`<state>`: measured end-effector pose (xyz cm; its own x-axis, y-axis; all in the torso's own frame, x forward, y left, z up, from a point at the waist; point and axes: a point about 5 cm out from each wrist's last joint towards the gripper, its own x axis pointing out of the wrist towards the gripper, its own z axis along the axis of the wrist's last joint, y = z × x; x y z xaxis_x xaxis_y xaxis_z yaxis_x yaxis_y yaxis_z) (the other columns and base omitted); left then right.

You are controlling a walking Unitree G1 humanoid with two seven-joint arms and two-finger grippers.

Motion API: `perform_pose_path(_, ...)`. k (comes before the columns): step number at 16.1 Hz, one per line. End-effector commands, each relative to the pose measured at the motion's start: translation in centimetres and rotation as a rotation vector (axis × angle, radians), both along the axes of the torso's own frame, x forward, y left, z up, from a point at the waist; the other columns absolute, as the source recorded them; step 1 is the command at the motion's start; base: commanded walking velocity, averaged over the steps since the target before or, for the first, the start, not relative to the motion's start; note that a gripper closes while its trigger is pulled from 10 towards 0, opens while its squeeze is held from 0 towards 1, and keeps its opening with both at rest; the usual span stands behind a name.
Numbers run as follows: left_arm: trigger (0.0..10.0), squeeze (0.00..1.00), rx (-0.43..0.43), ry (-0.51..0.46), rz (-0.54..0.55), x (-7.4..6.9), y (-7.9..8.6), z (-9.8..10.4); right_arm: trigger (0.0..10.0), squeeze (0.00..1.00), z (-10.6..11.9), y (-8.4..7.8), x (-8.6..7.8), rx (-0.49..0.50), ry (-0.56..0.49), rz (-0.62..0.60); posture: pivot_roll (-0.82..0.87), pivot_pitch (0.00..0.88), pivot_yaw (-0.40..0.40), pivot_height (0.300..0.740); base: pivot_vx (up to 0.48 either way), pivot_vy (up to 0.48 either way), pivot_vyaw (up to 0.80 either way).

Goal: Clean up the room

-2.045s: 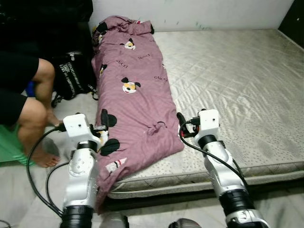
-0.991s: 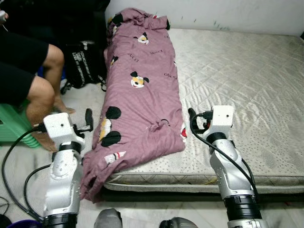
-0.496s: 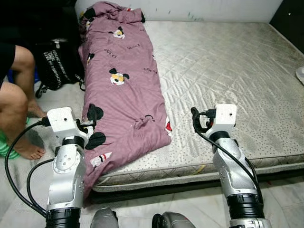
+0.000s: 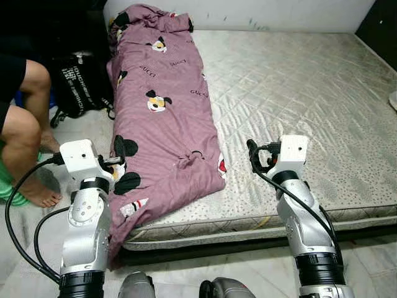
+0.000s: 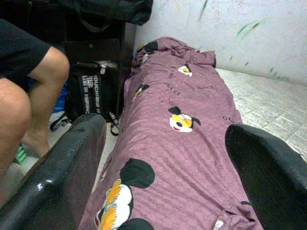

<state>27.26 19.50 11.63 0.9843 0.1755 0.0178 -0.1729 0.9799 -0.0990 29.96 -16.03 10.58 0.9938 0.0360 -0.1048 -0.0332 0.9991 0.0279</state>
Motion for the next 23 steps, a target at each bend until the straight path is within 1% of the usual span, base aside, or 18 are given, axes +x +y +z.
perform_pose_path(1,10.0,0.0,0.0,-0.005,-0.008,0.06,-0.07,0.34,10.0,0.0,0.4,-0.24,0.08,0.0,-0.016,-0.002,0.04,0.078,-0.065,0.74,0.0,0.0,0.0)
perform_pose_path(5,10.0,0.0,-0.006,0.003,-0.014,0.07,-0.22,0.24,10.0,0.0,0.42,-0.26,-0.04,0.002,-0.016,0.004,0.04,0.088,-0.066,0.74,0.0,0.0,0.0)
perform_pose_path(10,10.0,0.0,-0.014,0.009,-0.011,-0.05,-0.27,0.14,10.0,0.0,0.45,-0.25,-0.12,0.004,-0.017,0.013,0.03,0.094,-0.069,0.693,0.0,0.0,0.0)
perform_pose_path(14,10.0,0.0,-0.019,0.014,-0.011,-0.07,-0.31,0.04,10.0,0.0,0.49,-0.22,-0.15,0.006,-0.019,0.019,0.03,0.096,-0.07,0.643,0.0,0.0,0.0)
perform_pose_path(18,10.0,0.0,-0.025,0.02,-0.015,-0.07,-0.41,-0.02,10.0,0.0,0.51,-0.24,-0.17,0.005,-0.018,0.024,0.03,0.099,-0.072,0.584,0.0,0.0,0.0)
perform_pose_path(20,10.0,0.0,-0.027,0.019,-0.015,-0.08,-0.42,-0.02,10.0,0.0,0.47,-0.11,-0.17,0.014,-0.016,0.039,0.03,0.099,-0.072,0.572,0.0,0.0,0.0)
perform_pose_path(23,10.0,0.0,-0.036,0.02,-0.006,-0.14,-0.33,-0.03,10.0,0.0,0.36,0.07,-0.18,0.011,-0.011,0.055,0.03,0.1,-0.073,0.572,0.0,0.0,0.0)
